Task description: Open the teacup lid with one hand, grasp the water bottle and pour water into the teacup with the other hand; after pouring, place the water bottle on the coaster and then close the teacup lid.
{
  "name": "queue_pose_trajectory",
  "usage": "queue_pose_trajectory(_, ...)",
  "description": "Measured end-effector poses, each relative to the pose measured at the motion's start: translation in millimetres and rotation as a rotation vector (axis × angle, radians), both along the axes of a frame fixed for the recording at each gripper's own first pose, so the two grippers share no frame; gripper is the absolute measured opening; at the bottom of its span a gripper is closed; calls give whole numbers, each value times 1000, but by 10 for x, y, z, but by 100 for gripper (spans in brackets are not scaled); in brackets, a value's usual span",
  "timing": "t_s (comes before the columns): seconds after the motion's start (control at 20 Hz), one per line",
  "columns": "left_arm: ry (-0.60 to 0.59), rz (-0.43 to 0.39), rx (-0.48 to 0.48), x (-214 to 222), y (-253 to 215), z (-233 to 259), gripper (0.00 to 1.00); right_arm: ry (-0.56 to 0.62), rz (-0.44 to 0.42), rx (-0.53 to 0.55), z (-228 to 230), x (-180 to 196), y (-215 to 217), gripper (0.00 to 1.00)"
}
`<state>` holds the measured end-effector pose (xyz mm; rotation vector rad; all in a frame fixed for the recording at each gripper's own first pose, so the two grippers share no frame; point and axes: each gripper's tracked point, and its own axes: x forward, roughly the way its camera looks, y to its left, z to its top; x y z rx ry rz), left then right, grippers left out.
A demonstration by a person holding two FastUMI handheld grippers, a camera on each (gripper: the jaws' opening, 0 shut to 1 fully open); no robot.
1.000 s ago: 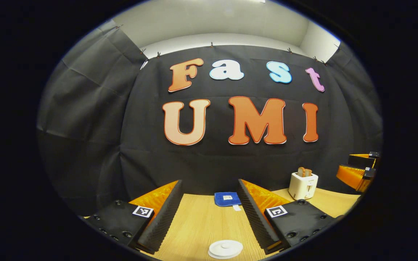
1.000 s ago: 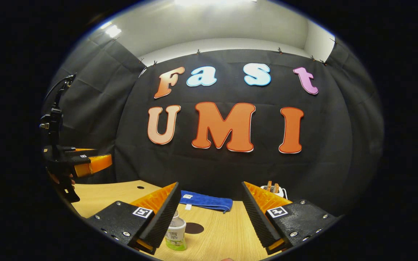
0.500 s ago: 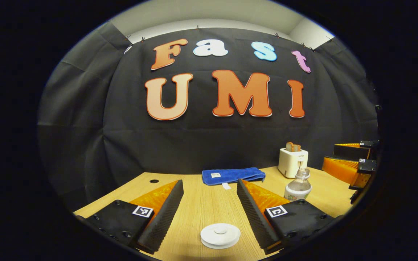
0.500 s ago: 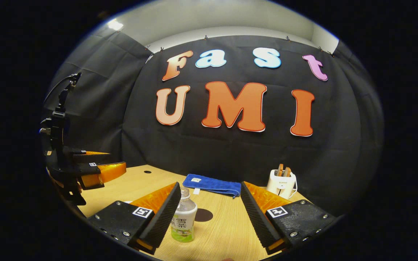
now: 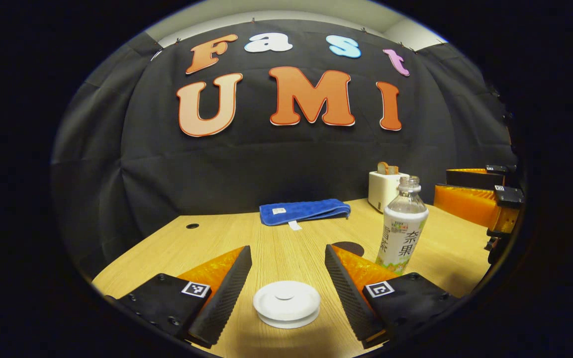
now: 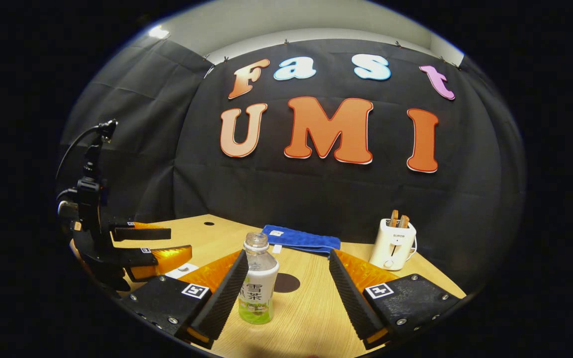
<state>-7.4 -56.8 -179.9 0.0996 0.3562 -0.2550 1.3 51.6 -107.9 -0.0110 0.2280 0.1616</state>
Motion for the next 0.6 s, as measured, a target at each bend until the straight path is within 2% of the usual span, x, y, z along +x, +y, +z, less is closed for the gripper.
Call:
queue_pose_trajectory(0.2,64,12,16,-11,3,-280,97,19,18,5,-127,-20,49,98)
queue_pose_trajectory(0.3,95,19,33,-13,15,-416,92,36,27,6,-205,-36,65,98)
queue_pose_trajectory(0.35,106,21,39,-15,21,-466,93,42,28,3,-237,-41,61,99)
queue_pose_trajectory(0.5,147,31,58,-18,53,-577,73,54,23,-4,-296,-44,22,98)
queue_pose_trajectory(0.55,158,38,76,-13,76,-607,70,57,22,-4,-314,-32,13,98)
queue_pose_trajectory(0.6,167,44,83,-6,94,-634,58,60,21,-2,-327,-29,5,99)
